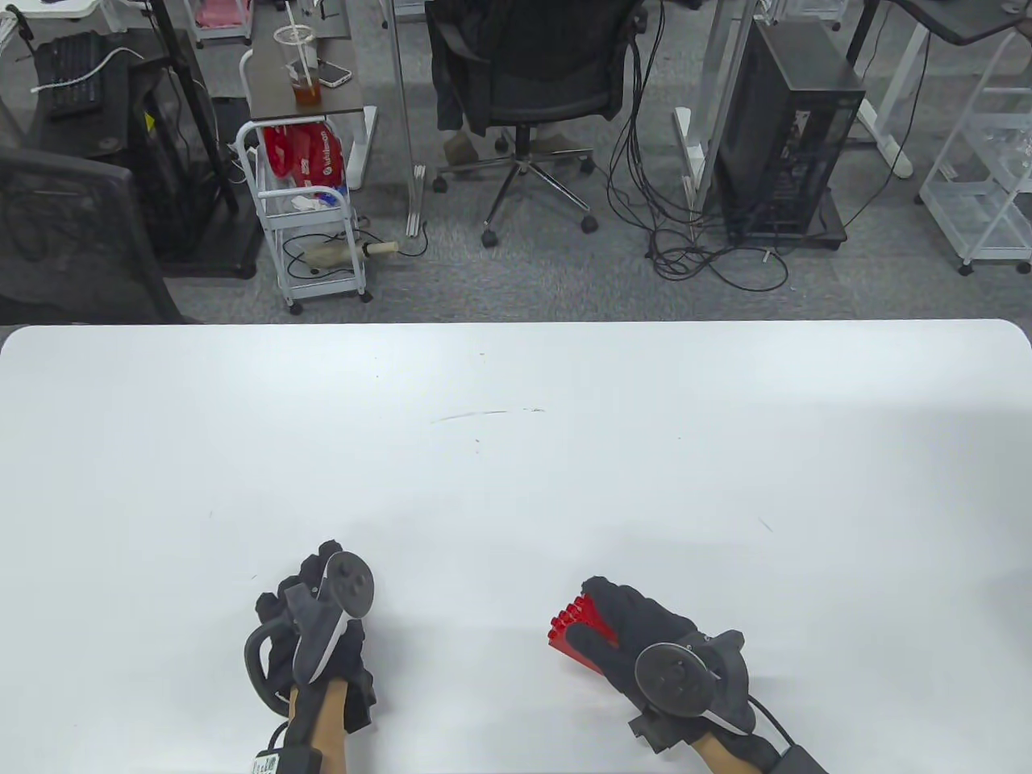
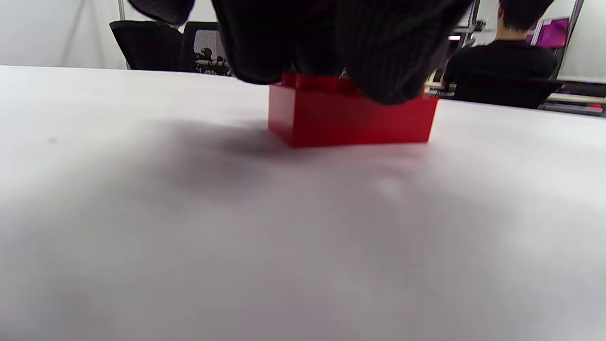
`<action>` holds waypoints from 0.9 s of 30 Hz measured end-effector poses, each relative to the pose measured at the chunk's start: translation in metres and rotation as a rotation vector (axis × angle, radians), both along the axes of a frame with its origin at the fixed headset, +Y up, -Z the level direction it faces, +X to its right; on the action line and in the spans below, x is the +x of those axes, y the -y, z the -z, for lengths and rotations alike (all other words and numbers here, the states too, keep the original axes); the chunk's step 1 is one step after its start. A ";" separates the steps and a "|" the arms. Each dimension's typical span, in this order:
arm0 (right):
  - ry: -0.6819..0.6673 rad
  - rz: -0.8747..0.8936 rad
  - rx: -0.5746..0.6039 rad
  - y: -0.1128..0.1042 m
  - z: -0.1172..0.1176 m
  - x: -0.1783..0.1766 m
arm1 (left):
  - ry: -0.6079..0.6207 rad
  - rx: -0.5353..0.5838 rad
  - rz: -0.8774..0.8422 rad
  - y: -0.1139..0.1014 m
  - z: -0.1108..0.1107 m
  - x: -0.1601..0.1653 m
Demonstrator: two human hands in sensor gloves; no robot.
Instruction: Separate stacked toy bricks from each other
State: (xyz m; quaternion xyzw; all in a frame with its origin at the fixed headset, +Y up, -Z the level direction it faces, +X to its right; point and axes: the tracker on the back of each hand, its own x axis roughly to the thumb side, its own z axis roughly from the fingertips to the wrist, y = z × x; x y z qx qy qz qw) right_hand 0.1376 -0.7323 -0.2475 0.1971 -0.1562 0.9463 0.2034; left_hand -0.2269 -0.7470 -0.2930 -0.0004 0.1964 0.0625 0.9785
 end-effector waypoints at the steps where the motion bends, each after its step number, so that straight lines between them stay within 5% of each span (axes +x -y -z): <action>1: 0.000 -0.001 0.000 0.000 0.000 0.000 | 0.012 0.022 -0.008 -0.003 -0.002 0.001; 12: -0.002 -0.007 -0.010 0.001 0.001 -0.001 | 0.371 0.194 -0.177 -0.020 -0.017 0.040; 17: -0.017 -0.016 -0.021 0.001 0.001 -0.002 | 0.492 0.207 -0.104 -0.027 -0.026 0.068; 27: -0.046 -0.027 -0.038 0.003 0.001 -0.005 | 0.725 0.141 -0.230 -0.030 -0.037 0.105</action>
